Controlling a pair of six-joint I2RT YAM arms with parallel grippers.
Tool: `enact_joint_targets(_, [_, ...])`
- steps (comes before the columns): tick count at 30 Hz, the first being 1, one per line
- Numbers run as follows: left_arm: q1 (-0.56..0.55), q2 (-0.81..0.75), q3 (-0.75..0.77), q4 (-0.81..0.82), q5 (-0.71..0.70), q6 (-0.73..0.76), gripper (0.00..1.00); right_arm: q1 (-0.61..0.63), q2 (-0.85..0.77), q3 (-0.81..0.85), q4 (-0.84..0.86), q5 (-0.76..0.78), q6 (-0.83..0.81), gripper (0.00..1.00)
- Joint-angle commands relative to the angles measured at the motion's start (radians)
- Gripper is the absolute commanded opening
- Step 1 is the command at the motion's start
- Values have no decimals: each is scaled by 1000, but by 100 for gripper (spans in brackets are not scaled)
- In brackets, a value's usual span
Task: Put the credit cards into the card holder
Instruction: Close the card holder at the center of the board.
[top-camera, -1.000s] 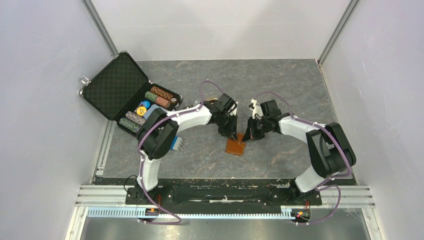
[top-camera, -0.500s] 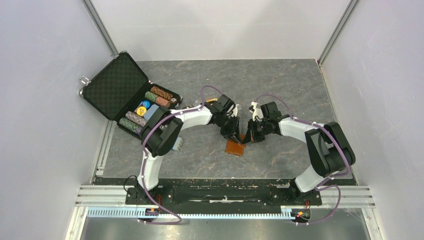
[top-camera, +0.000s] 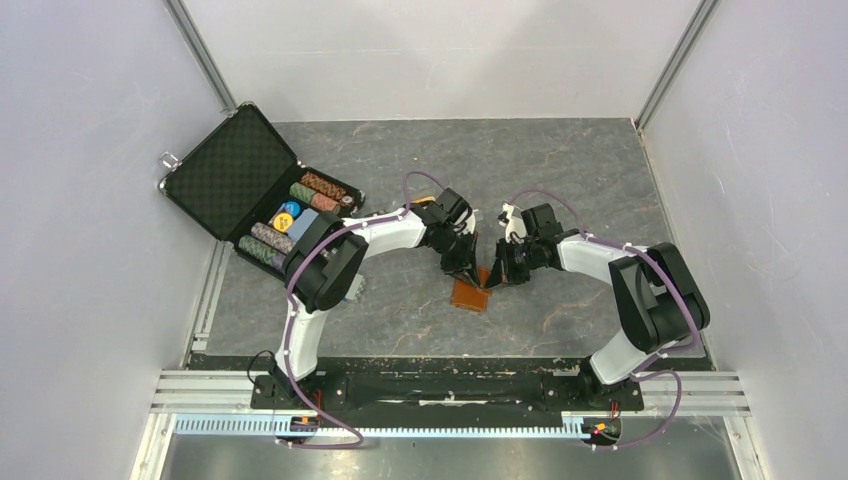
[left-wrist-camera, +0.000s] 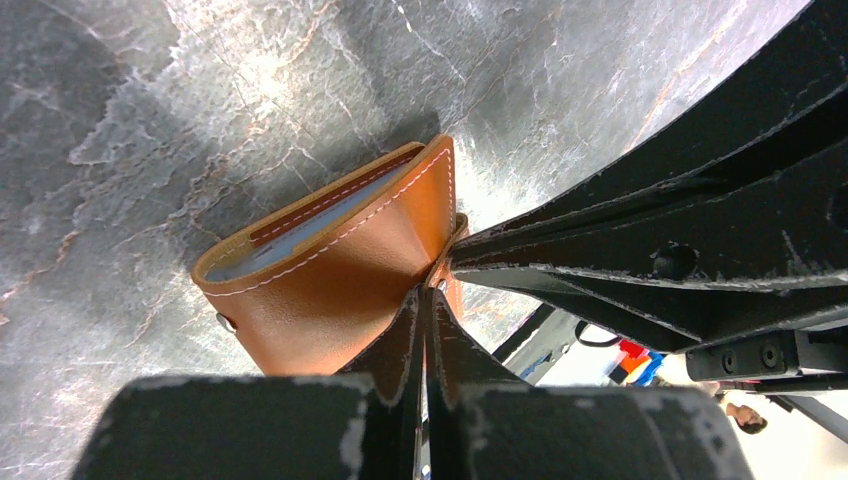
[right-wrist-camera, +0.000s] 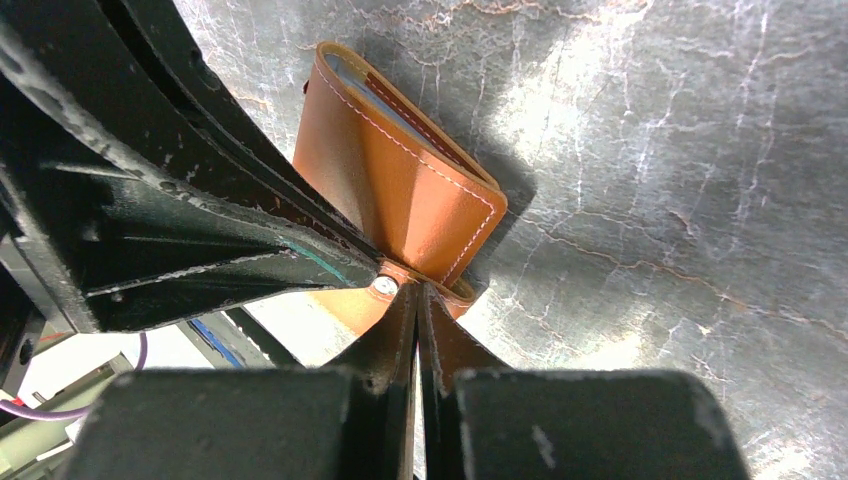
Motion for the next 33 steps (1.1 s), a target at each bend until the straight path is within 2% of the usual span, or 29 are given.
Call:
enact_joint_targets(1, [-7,-13,26,-7,9,25,2,1,-12,10,18,4,-11,0])
enact_joint_targets(15, [-9,-65,40,14,-25,22,2,0,-102,21,47,24,-10,0])
enact_joint_targets(33, [-9,-106,37,-47,-140,52,2,0,-90,0,71,-10,-3,0])
